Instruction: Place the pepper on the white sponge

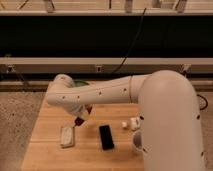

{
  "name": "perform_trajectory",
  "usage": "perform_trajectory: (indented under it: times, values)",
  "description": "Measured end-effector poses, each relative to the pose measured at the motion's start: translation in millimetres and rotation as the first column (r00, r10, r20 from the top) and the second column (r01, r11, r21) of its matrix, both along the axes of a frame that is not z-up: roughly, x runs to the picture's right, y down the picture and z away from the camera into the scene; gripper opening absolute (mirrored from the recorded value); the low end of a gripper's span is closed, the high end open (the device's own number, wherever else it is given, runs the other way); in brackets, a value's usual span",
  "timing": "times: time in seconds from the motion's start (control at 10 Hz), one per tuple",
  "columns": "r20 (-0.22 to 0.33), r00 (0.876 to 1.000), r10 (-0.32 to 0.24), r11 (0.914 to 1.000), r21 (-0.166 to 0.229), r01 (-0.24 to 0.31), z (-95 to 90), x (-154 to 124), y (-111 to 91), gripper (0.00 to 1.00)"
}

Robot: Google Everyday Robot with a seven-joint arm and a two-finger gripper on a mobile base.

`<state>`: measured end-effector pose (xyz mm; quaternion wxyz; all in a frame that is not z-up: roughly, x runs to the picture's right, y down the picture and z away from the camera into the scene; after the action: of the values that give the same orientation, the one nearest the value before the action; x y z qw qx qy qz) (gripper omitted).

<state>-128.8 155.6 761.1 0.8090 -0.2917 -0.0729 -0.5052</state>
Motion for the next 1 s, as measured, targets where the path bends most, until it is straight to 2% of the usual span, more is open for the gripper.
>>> perform_trajectory:
  times: [0.3, 0.5, 0.6, 1.0]
  values:
    - [0.05, 0.995, -0.089, 0.9959, -0.014, 0.09, -4.0, -36.3, 20.8, 0.0]
    - [0.064, 0.991, -0.12, 0.9922, -0.027, 0.122, -12.1, -39.7, 34.8, 0.0]
    - [0.068, 0.99, -0.127, 0.991, -0.034, 0.129, -16.6, -39.8, 41.6, 0.0]
    - [0.081, 0.989, -0.123, 0.9905, -0.051, 0.128, -13.6, -46.9, 52.1, 0.0]
